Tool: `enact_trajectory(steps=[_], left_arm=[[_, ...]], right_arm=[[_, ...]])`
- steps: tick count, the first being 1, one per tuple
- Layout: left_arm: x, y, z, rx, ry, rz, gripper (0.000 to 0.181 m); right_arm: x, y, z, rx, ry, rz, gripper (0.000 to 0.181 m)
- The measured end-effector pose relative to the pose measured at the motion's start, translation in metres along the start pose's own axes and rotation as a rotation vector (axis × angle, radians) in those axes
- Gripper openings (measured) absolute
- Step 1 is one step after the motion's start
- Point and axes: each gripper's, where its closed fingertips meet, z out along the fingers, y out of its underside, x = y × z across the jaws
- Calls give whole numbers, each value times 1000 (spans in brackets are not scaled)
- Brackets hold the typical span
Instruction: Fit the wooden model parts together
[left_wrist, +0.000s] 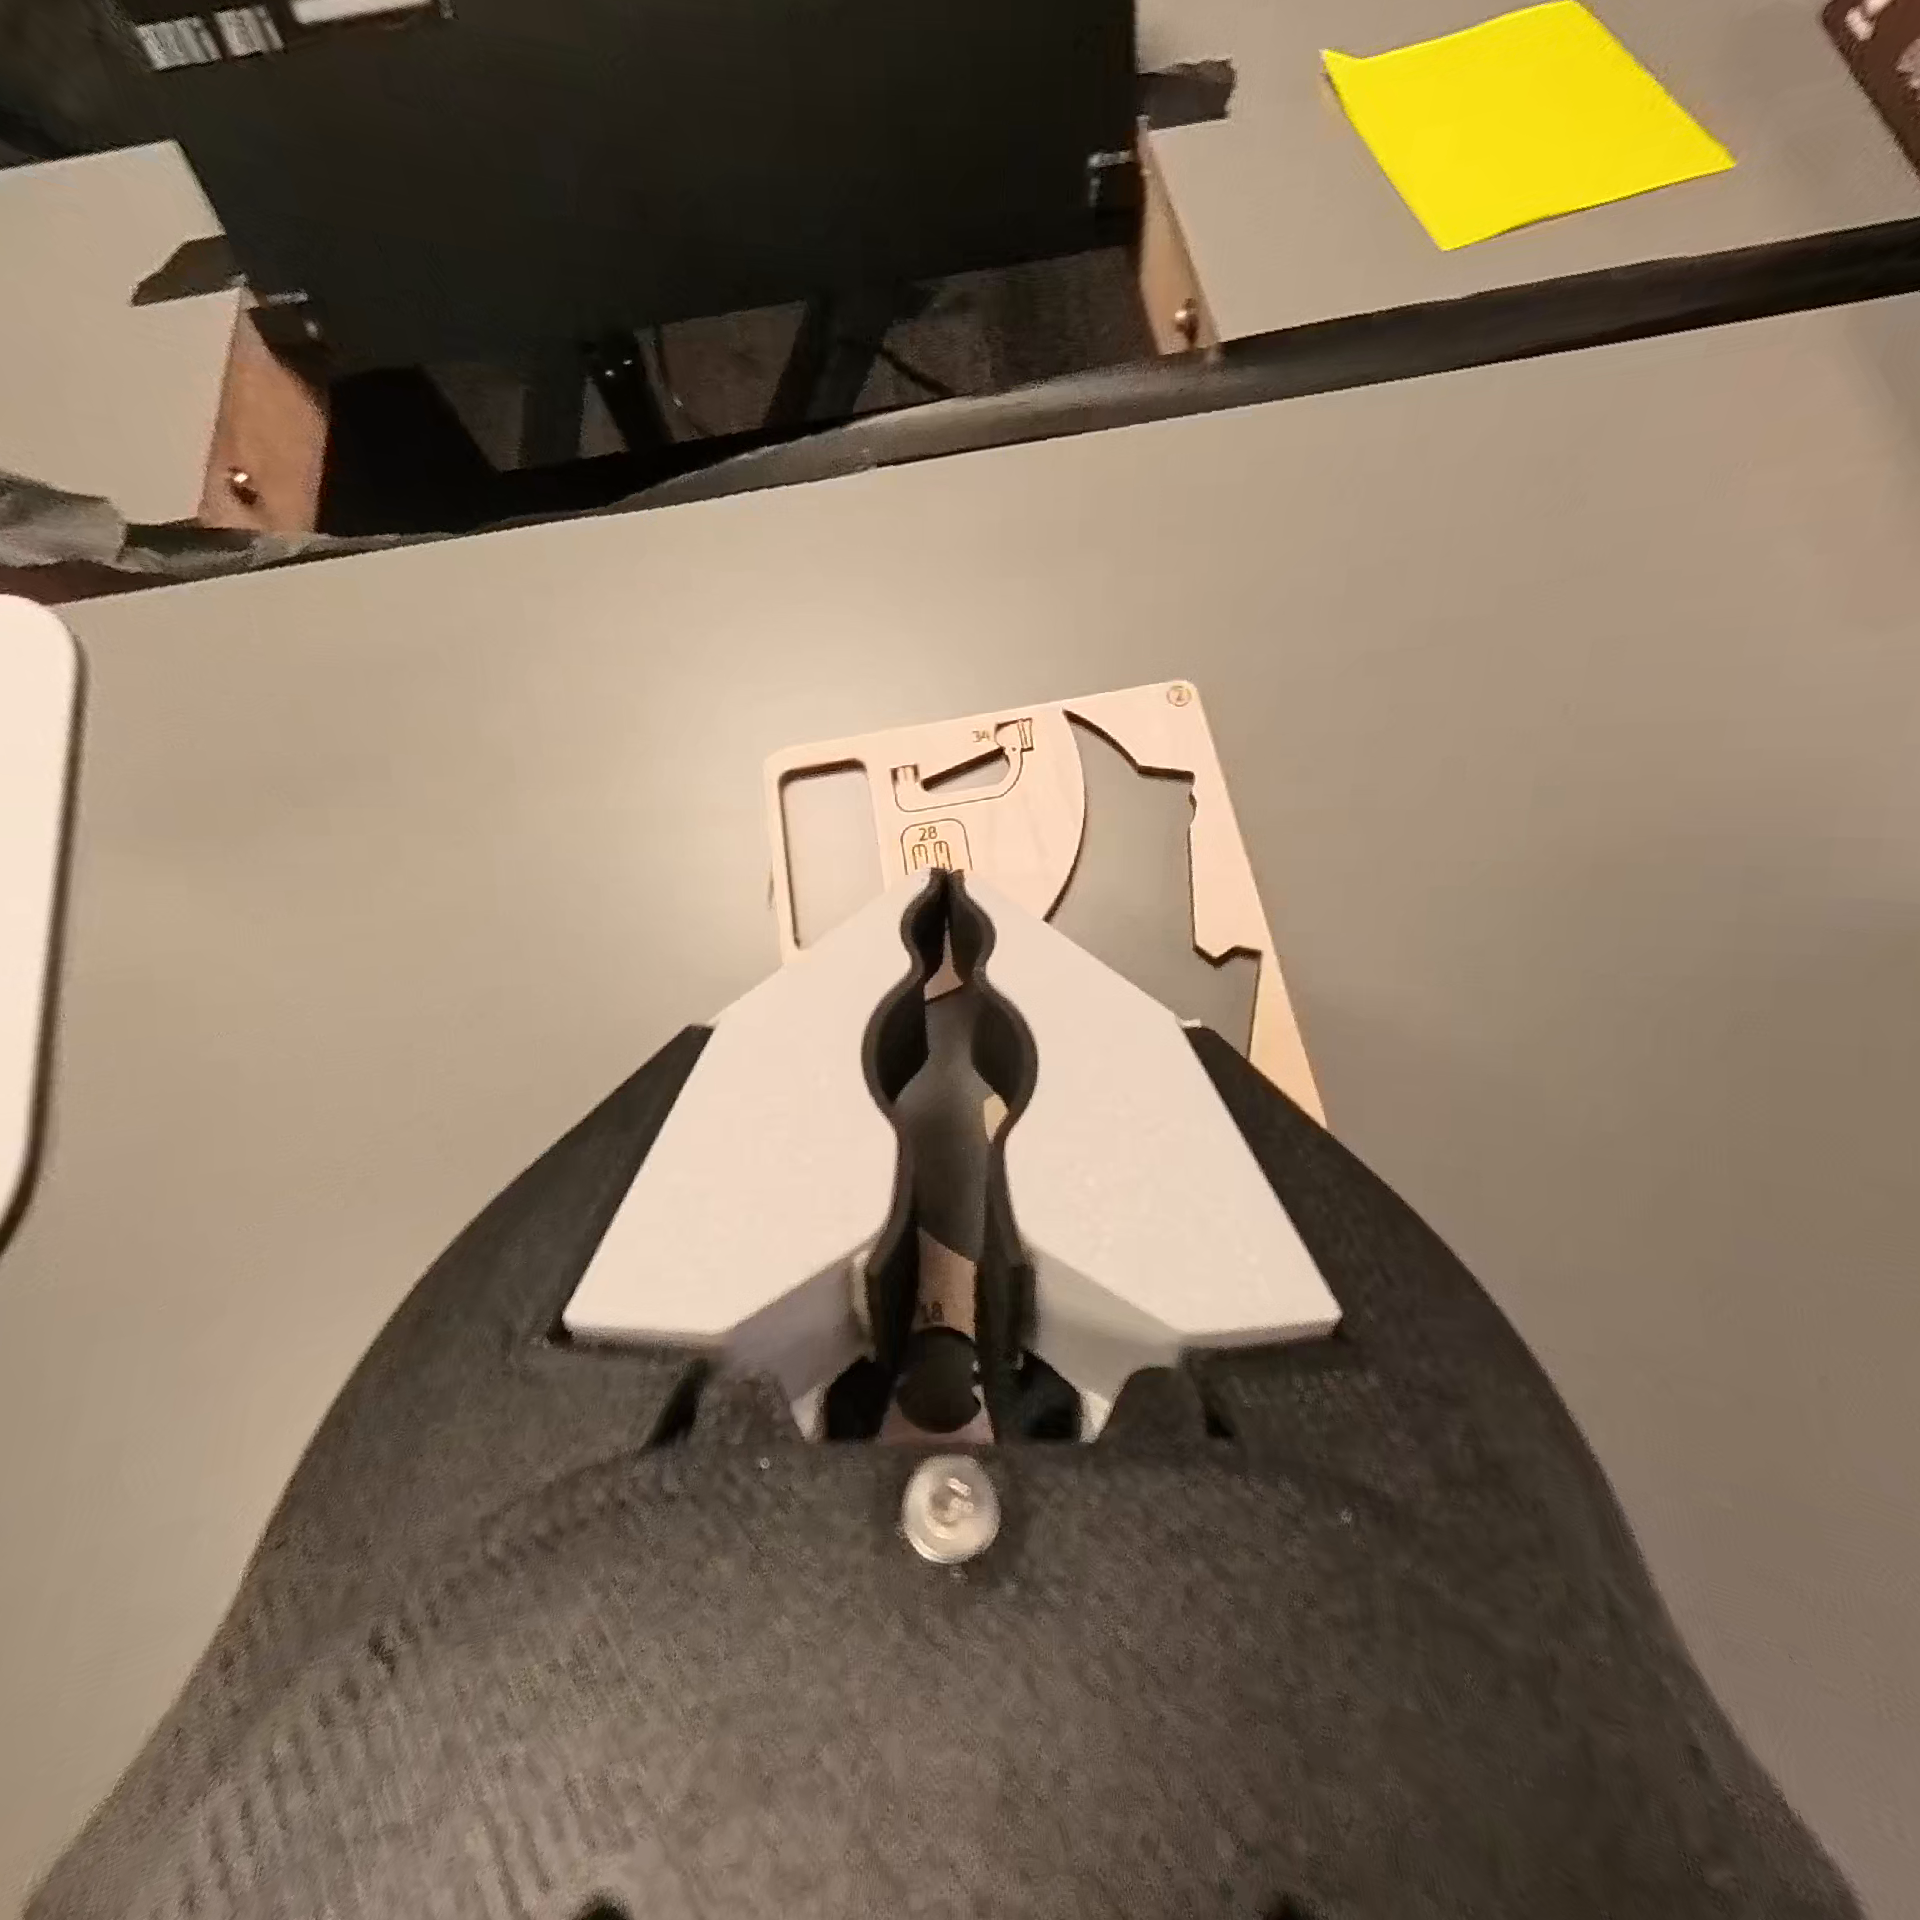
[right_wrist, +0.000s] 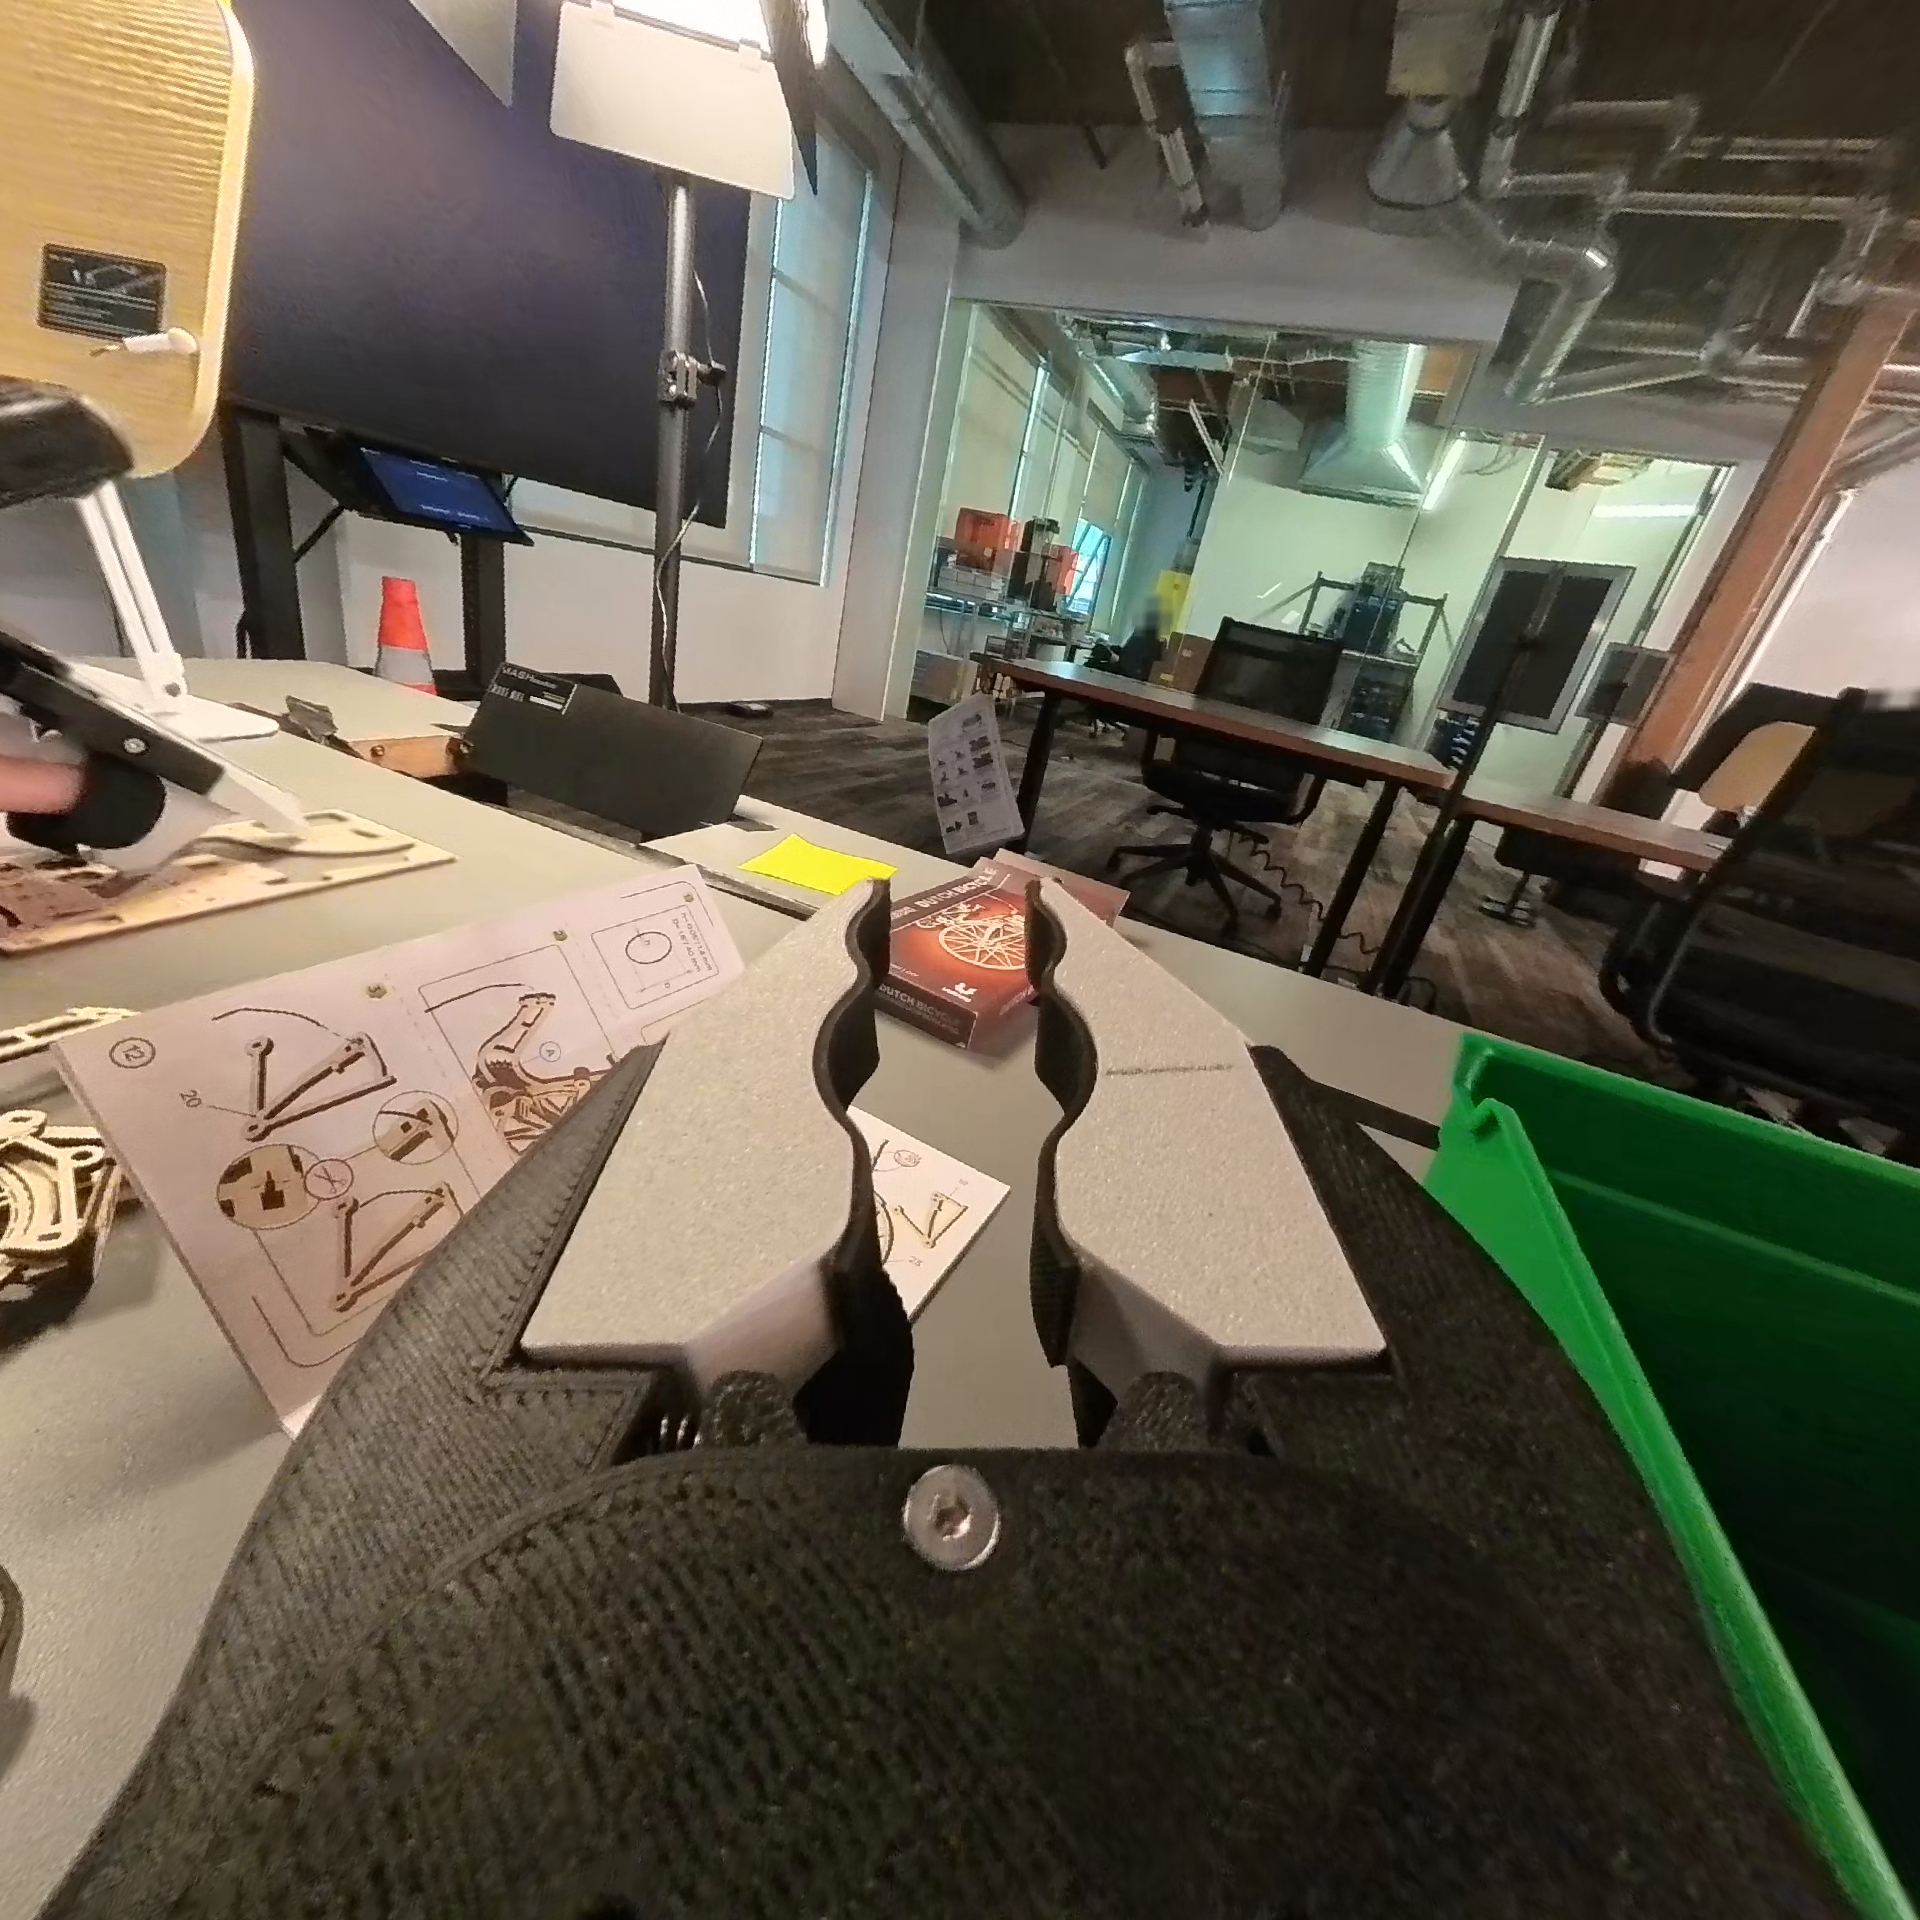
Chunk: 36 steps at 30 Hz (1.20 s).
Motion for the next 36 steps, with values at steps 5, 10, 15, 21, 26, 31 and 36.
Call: enact_trajectory(steps=[5,10,15,21,26,31,36], left_arm=[[-25,5,-4,-4,-70,-13,0],[-48,10,-9,-8,-114,-49,0],[-64,5,-18,52,-177,-81,0],[-22,-73,-115,783,-290,105,0],[42,-58,-143,855,-128,120,0],[106,-24,-177,828,55,188,2],[153,8,-230,819,217,259,0]], right_arm=[[0,0,0,0,-2,-3,23],[-1,0,1,-2,-5,-6,23],[-2,0,1,3,-11,-10,23],[0,2,2,-10,-17,0,22],[-3,2,2,-17,-35,-5,19],[-5,1,0,-9,-39,-16,18],[-4,1,0,-13,-22,-37,18]])
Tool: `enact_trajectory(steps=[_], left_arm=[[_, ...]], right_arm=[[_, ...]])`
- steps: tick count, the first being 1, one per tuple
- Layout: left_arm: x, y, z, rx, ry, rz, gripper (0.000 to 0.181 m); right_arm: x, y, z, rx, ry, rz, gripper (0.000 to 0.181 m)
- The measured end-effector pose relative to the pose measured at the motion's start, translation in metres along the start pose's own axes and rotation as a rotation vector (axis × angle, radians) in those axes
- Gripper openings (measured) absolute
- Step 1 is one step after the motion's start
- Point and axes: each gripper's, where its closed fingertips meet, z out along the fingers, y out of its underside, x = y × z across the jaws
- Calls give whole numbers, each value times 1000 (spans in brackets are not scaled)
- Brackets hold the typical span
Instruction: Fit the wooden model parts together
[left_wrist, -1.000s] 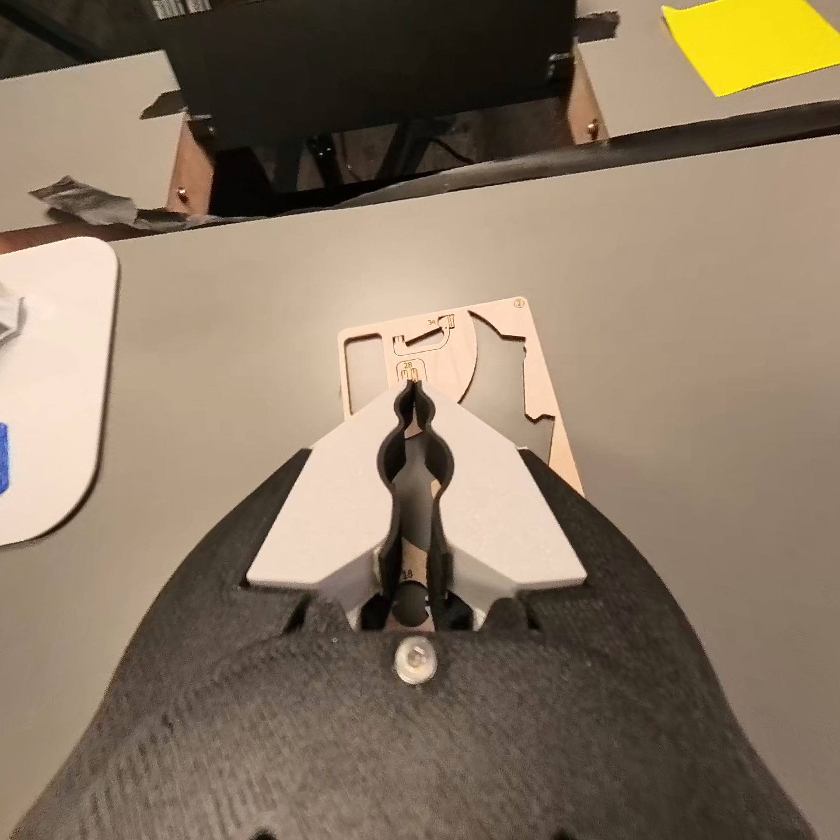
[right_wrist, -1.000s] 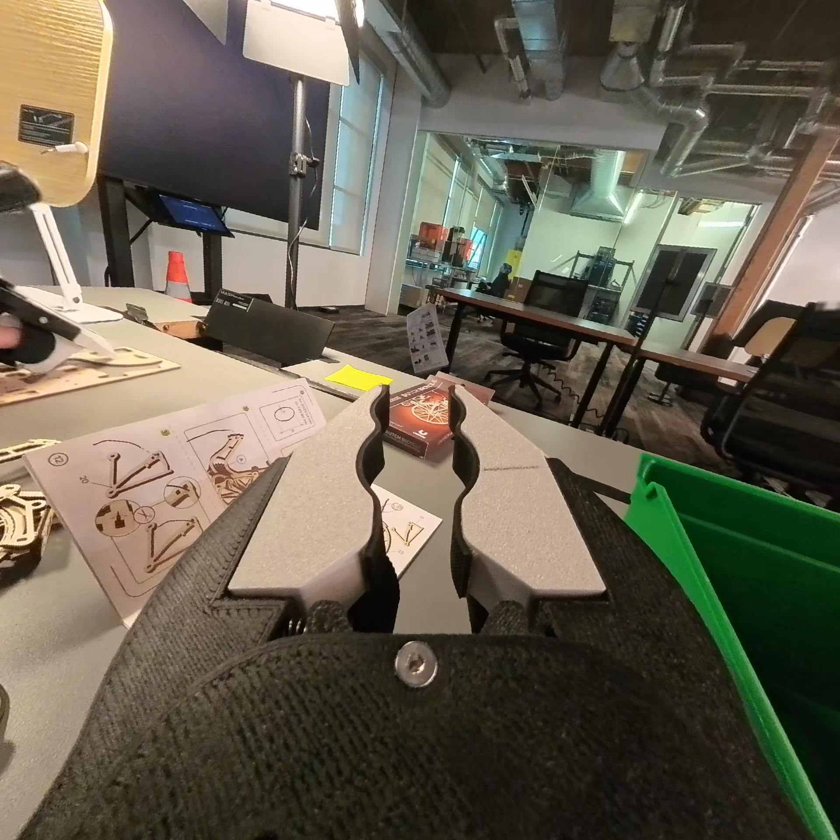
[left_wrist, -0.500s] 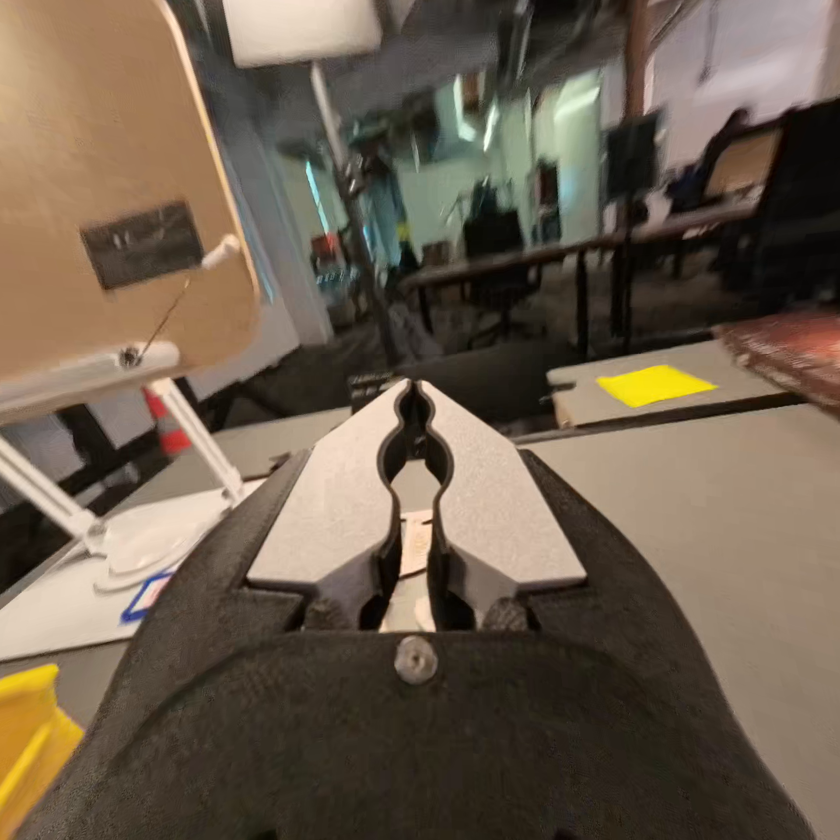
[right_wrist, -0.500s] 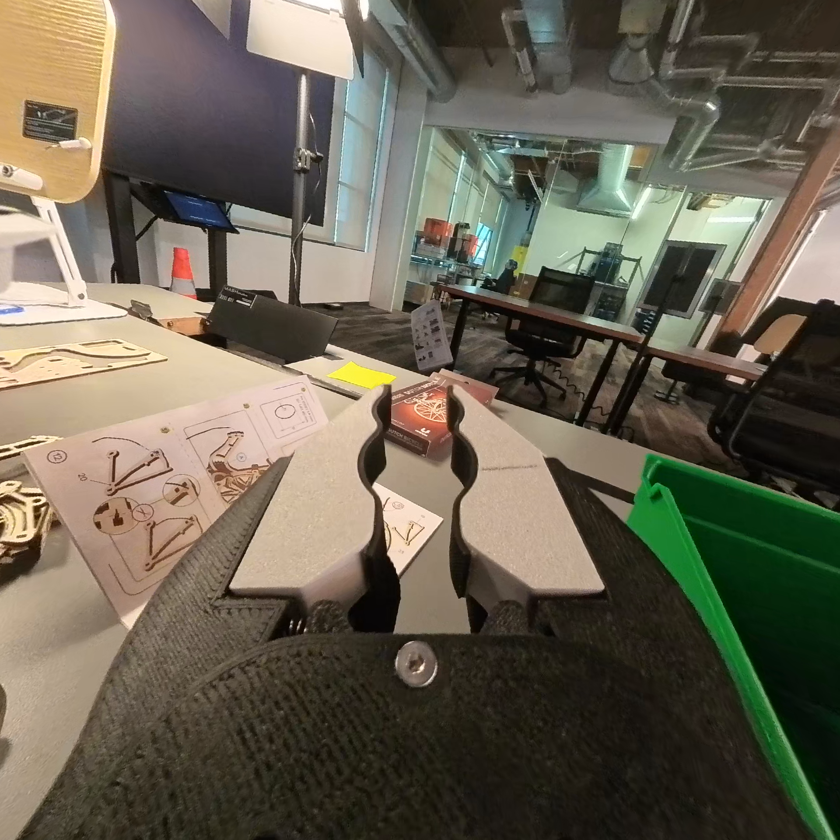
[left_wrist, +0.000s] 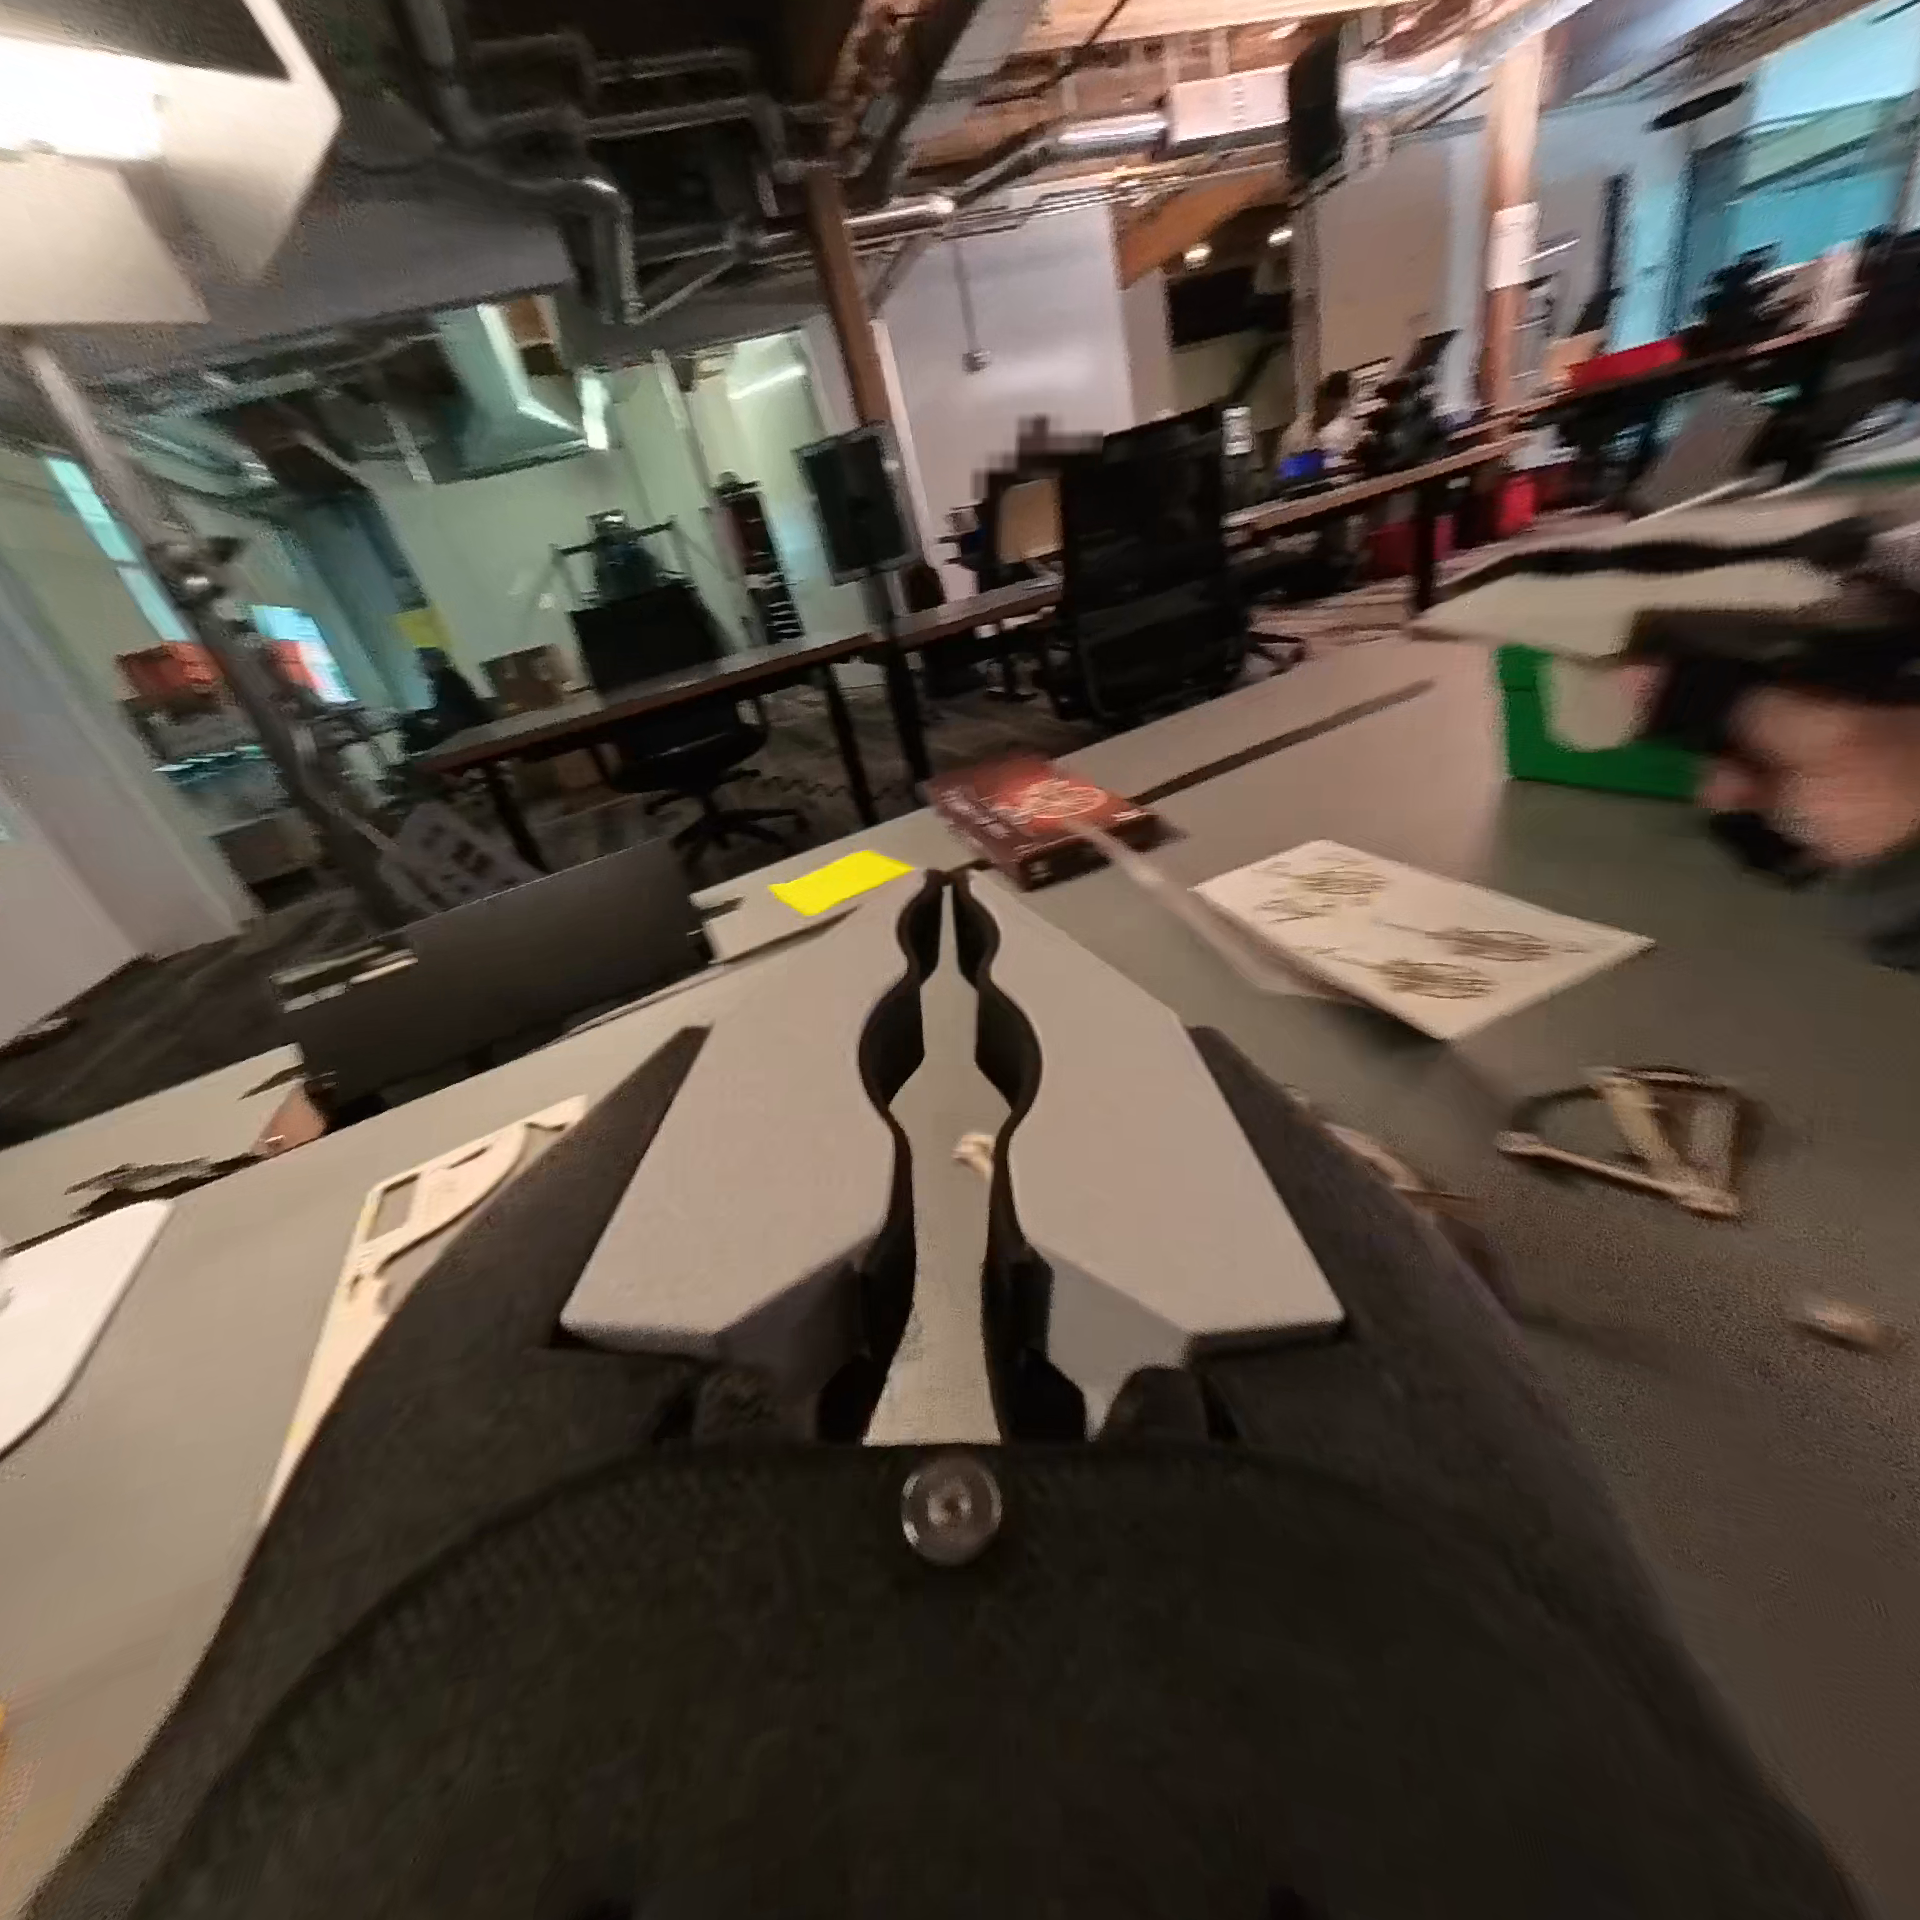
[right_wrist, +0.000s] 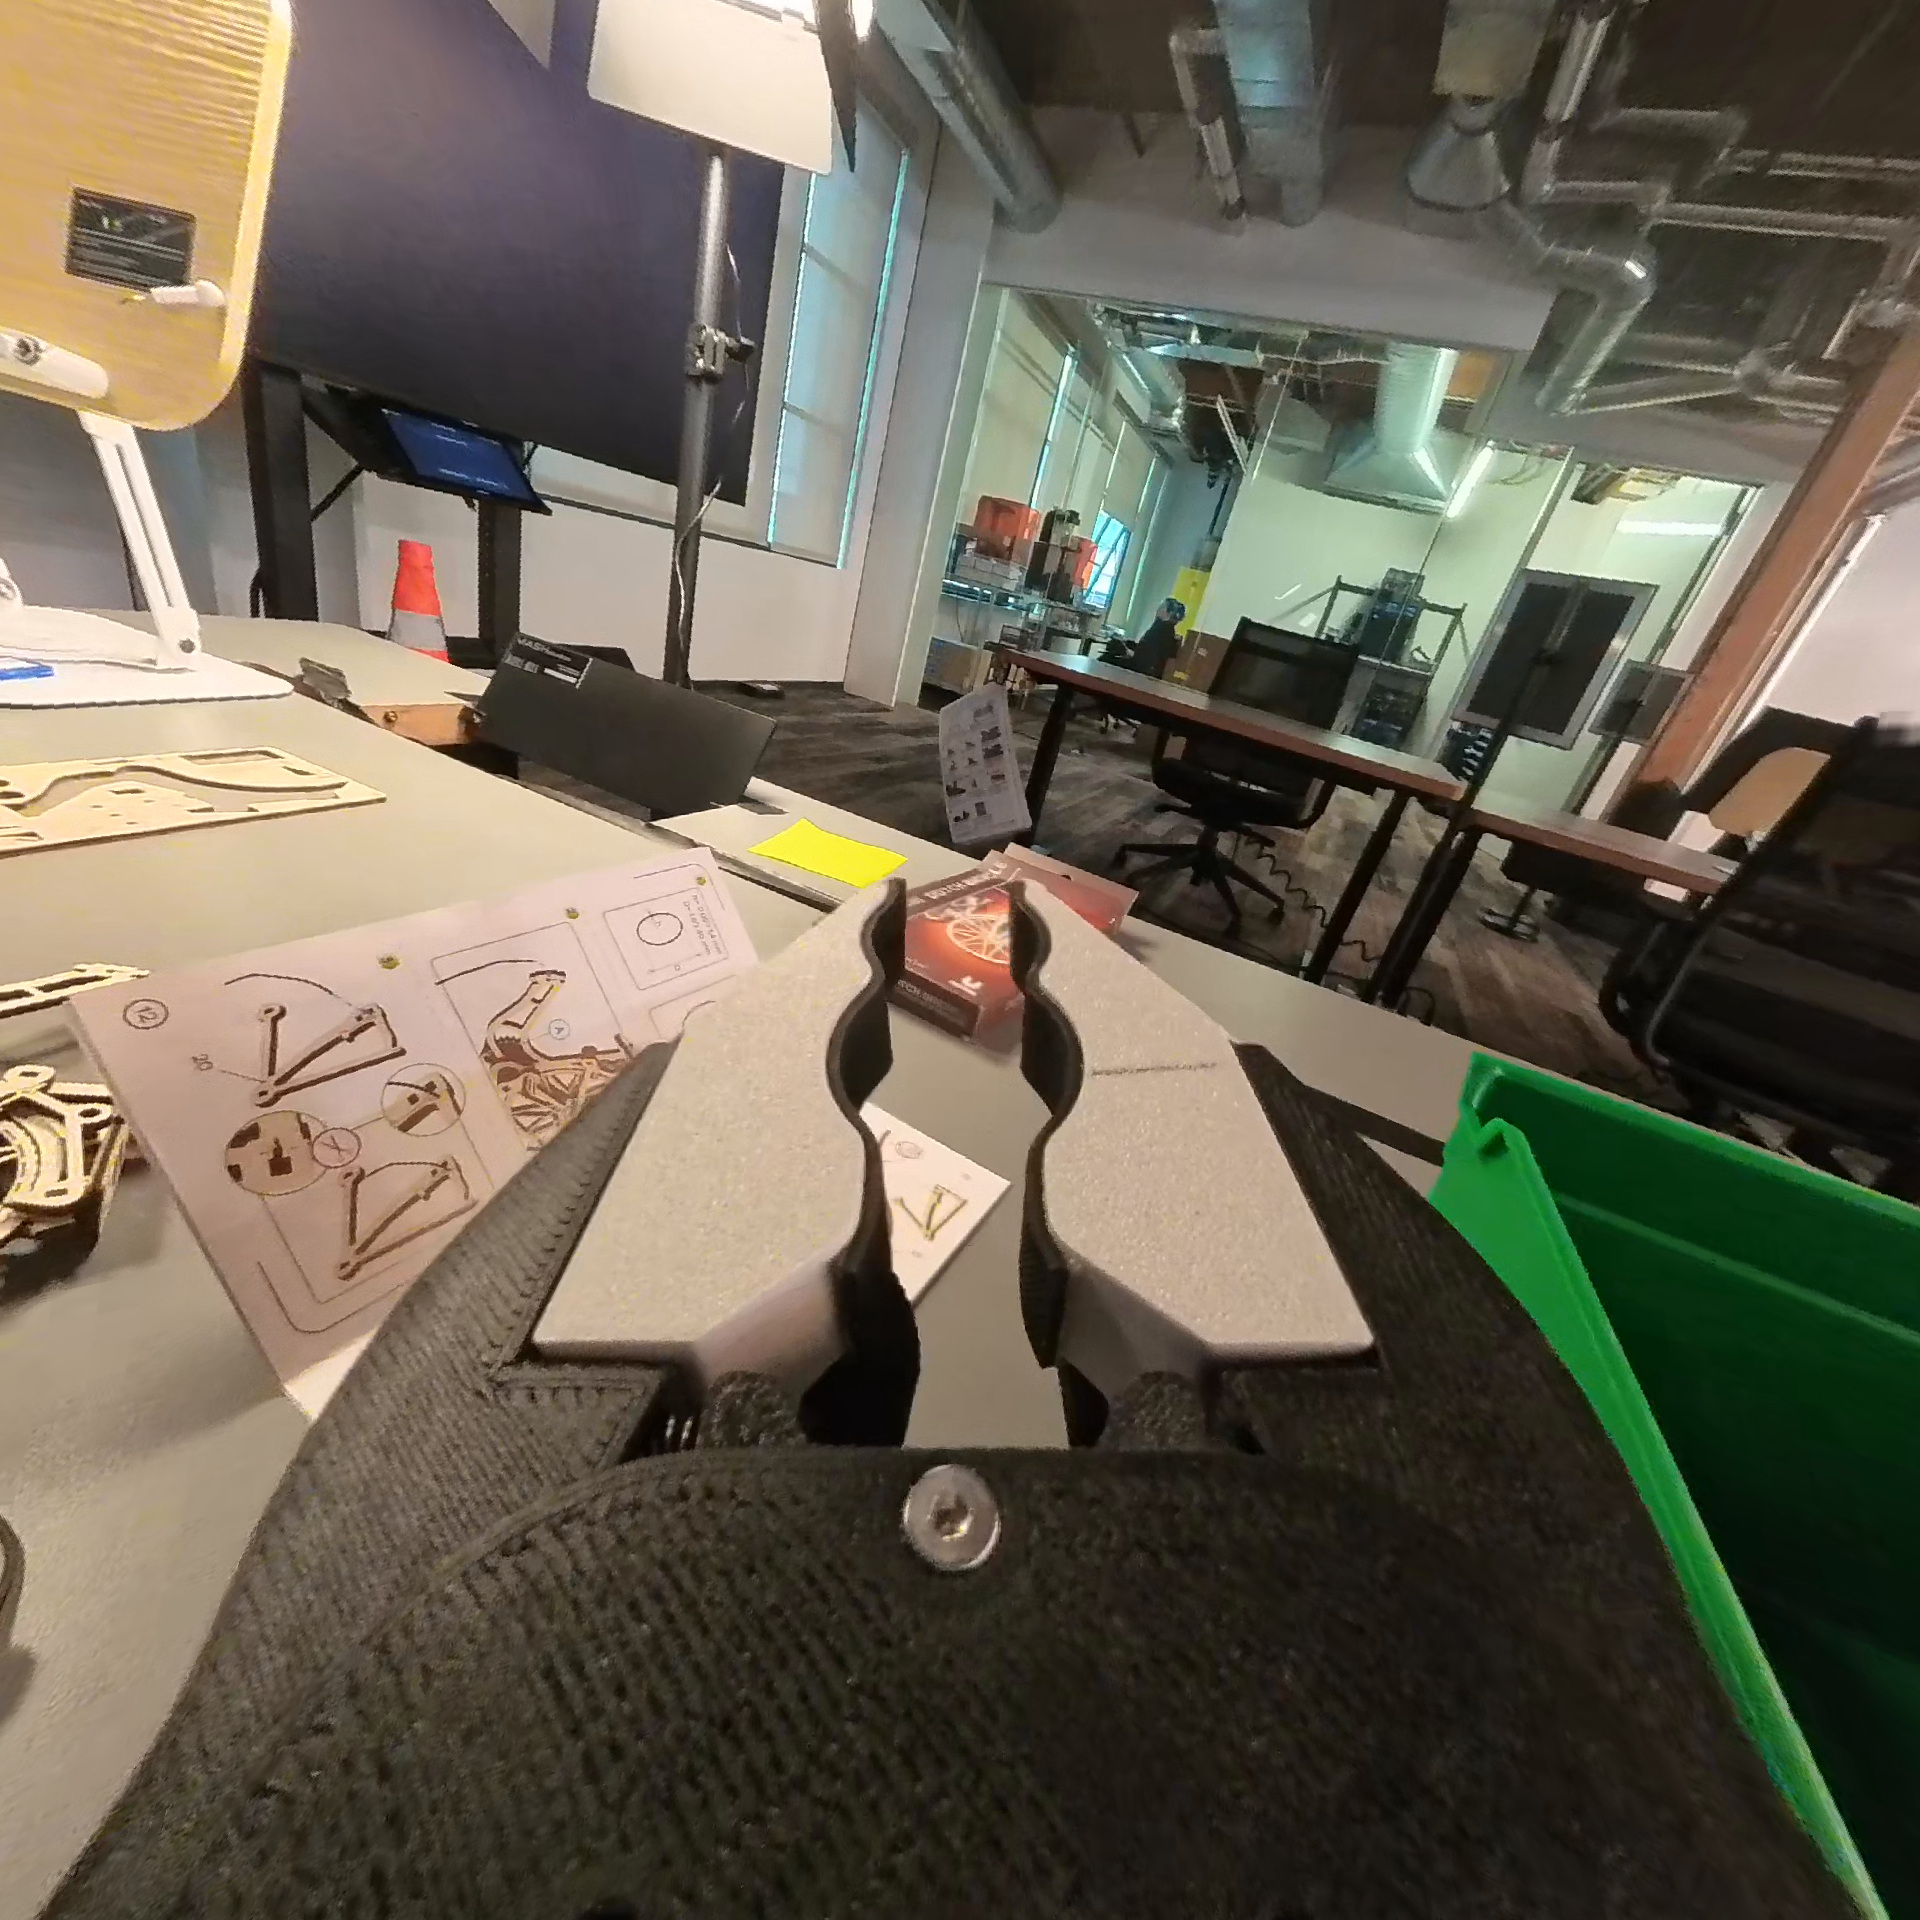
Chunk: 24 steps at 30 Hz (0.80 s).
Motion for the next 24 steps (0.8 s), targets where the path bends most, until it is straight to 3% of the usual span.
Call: enact_trajectory(steps=[2,4,9,16,19,24], left_arm=[[18,-25,-24,28,95,-9,3],[15,-49,-49,53,99,-2,2],[-42,-87,-105,83,8,-52,4],[-150,-65,-149,-65,-307,-147,9],[-165,-51,-151,-125,-329,-191,13],[-162,-43,-140,-143,-297,-234,14]], right_arm=[[3,1,0,-4,14,2,17],[6,1,-1,-5,35,2,18],[12,1,-4,-7,76,23,18],[16,2,-5,-15,100,16,18],[14,3,-4,-23,97,5,18],[15,4,-4,-22,95,8,18]])
